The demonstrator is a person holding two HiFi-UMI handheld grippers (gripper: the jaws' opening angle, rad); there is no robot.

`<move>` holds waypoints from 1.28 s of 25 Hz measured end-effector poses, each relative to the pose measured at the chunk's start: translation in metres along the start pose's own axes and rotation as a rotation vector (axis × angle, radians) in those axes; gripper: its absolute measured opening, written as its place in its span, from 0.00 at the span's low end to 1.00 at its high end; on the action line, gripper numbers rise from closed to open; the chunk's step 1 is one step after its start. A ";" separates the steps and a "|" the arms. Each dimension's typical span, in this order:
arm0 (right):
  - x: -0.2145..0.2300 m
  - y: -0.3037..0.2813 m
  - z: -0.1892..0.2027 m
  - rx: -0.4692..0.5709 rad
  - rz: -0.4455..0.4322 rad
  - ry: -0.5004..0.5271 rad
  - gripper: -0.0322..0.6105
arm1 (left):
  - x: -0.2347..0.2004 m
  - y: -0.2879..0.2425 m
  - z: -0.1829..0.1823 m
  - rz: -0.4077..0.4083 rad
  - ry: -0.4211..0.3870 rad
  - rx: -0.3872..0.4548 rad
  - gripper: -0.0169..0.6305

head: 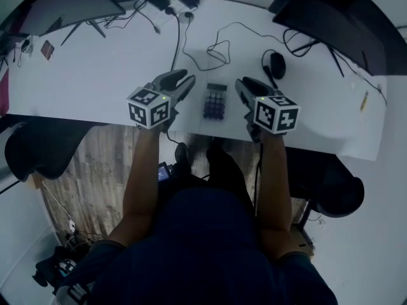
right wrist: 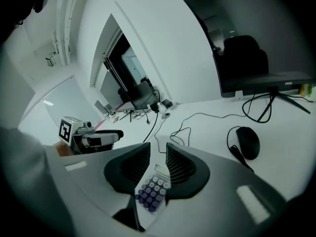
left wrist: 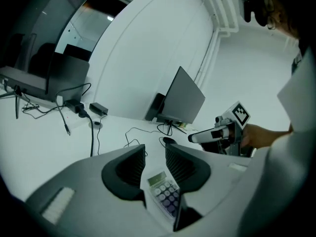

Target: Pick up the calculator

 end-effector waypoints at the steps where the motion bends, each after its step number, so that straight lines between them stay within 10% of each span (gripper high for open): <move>1: 0.003 -0.003 0.005 -0.011 -0.006 -0.011 0.18 | 0.000 -0.003 0.006 0.001 0.008 -0.014 0.23; 32: 0.054 -0.064 0.125 -0.183 -0.141 -0.308 0.31 | 0.006 -0.060 0.132 0.050 0.166 -0.319 0.33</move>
Point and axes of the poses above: the fingertips, and each gripper's own axes: y backward along the fingers, x to its right, z out of its underside, the point moved 7 cm from there along y, backward along the fingers, and after that the axes turned 13 degrees about -z, right-handed, at the moved point
